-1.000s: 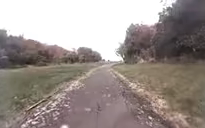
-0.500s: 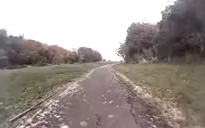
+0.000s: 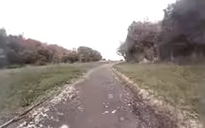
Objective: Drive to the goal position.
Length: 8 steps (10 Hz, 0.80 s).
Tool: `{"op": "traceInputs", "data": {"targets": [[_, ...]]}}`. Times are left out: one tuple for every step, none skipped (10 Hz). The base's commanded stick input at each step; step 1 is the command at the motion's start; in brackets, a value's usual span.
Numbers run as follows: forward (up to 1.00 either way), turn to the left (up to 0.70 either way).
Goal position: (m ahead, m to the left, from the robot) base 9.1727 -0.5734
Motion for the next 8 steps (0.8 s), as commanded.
{"op": "traceInputs", "data": {"targets": [[0.7,0.0],[0.7,0.0],[0.7,0.0],[0.7,0.0],[0.7,0.0],[0.7,0.0],[0.7,0.0],[0.7,0.0]]}}
